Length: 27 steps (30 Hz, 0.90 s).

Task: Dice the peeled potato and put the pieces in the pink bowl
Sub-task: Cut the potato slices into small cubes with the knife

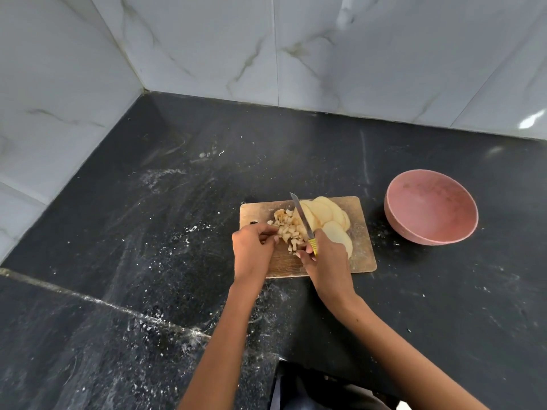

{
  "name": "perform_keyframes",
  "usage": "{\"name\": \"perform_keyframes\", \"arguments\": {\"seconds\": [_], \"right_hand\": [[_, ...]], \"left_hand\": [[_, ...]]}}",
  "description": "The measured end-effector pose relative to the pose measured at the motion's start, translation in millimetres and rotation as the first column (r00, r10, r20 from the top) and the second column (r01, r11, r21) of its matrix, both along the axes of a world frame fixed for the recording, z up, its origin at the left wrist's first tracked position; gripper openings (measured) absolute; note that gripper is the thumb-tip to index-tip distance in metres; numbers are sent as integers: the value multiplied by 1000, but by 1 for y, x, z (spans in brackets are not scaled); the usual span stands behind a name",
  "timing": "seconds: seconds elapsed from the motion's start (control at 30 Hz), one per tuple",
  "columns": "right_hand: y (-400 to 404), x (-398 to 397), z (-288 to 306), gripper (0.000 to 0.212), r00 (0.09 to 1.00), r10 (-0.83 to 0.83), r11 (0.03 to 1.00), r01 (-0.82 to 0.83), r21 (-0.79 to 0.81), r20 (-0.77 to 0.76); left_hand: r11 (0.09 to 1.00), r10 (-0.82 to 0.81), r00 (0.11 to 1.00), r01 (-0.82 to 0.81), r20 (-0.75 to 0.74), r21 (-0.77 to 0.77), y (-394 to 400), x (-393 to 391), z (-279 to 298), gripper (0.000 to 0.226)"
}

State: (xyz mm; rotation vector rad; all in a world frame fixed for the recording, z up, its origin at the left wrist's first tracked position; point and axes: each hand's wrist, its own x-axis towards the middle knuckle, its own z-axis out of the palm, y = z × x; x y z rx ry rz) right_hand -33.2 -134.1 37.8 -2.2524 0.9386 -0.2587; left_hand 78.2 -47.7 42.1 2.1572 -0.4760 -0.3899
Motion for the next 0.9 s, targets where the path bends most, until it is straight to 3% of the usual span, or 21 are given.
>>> {"name": "perform_keyframes", "arguments": {"seconds": [0.13,0.2,0.33,0.57,0.9], "right_hand": [[-1,-7,0,21,998,43,999,-44,-26,-48],[0,0,0,21,998,61,998,-61,-24,1],[-8,4,8,21,994,-57,997,51,63,93],[-47,-38,7,18,969,-211,973,196,121,127],[-51,-49,-5,20,978,-186,970,167,179,95]], "left_hand": [[999,-41,990,40,135,16,6,-5,-1,20],[996,-75,977,66,200,52,5,-5,-2,21],[984,-164,943,134,288,121,0,-5,-1,21],[896,-402,875,315,270,313,-33,-3,5,90],[881,-454,814,348,364,320,-46,6,-7,87]]}}
